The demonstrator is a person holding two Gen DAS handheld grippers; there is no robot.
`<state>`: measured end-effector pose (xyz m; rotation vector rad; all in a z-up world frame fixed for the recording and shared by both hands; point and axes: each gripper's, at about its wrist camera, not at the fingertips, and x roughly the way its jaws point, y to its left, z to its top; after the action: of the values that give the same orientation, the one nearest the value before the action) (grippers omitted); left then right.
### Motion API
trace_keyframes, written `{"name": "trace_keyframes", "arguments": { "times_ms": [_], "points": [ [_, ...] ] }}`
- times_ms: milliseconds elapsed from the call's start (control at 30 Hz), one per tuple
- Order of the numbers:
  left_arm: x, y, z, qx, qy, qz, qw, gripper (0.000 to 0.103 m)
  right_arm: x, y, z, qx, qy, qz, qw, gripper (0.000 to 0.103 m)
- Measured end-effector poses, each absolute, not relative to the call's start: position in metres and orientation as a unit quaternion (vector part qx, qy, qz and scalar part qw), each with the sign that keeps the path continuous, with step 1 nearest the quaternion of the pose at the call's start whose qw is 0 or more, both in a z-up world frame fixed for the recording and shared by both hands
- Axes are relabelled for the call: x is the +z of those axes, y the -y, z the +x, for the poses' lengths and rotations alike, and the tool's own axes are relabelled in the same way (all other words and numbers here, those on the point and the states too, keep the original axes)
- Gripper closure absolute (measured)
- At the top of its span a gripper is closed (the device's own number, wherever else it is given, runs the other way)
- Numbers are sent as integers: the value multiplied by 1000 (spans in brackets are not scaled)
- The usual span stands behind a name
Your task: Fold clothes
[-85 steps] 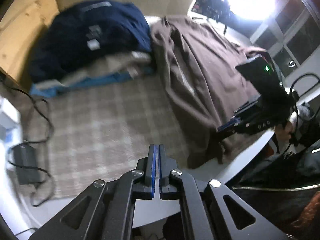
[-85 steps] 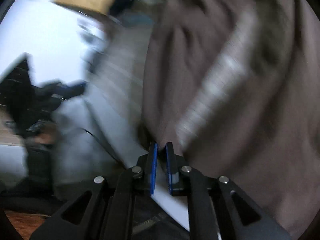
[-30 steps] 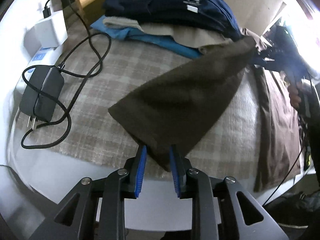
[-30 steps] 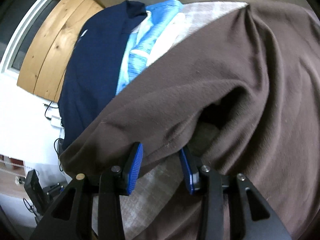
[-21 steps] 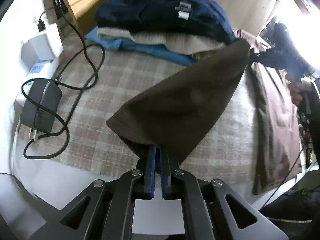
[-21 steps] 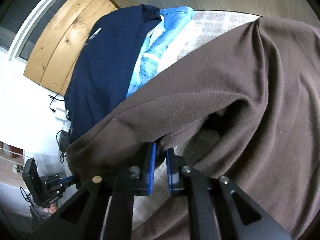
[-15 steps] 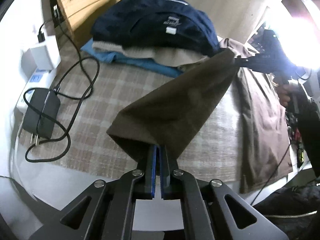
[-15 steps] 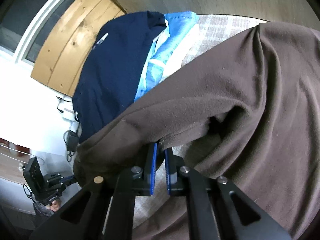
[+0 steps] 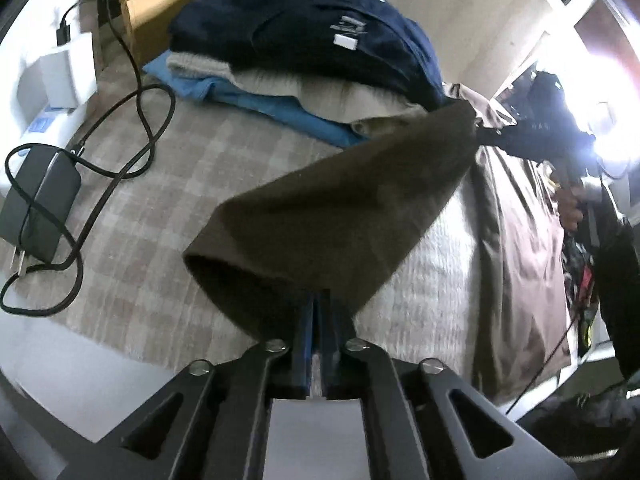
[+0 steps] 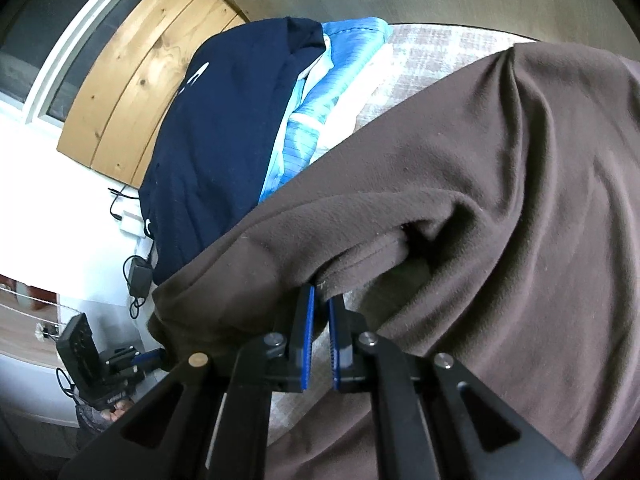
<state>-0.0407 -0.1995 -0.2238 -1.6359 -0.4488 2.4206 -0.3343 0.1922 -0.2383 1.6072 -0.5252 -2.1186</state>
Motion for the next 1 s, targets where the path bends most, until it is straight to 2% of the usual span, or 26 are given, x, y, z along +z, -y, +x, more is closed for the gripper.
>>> {"name": "trace_keyframes", "arguments": {
  "times_ms": [133,233,367,433,467,500,533,700,800,900,1000],
  "points": [
    [-173,208,-34,848,114,-509,89,102,-223,-202,-334,-771,215,555,226,96],
    [-141,207,-5,868,87,-480,95,102,-237,-218,-316,-764,211,573,211,96],
    [-185,156,28,812,36,-559,160,102,-258,-239,-291,-751,203,600,187,92],
    [-206,136,38,788,36,-586,184,102,-258,-242,-287,-752,194,603,182,91],
    [-209,134,40,784,44,-590,186,102,-253,-242,-287,-755,180,605,176,85],
    [-211,134,41,782,51,-592,187,102,-245,-242,-287,-761,163,605,168,78],
    [-209,138,42,783,60,-592,181,102,-238,-242,-287,-768,146,603,160,76],
    [-196,184,32,801,107,-576,122,98,-193,-220,-269,-801,77,569,167,76],
    [-200,199,17,804,119,-572,109,91,-182,-171,-252,-796,65,554,234,76],
    [-210,201,-1,801,125,-574,118,79,-193,-110,-235,-768,46,559,308,76],
    [-218,191,-9,795,105,-584,125,77,-214,-57,-225,-746,4,567,349,76]
  ]
}}
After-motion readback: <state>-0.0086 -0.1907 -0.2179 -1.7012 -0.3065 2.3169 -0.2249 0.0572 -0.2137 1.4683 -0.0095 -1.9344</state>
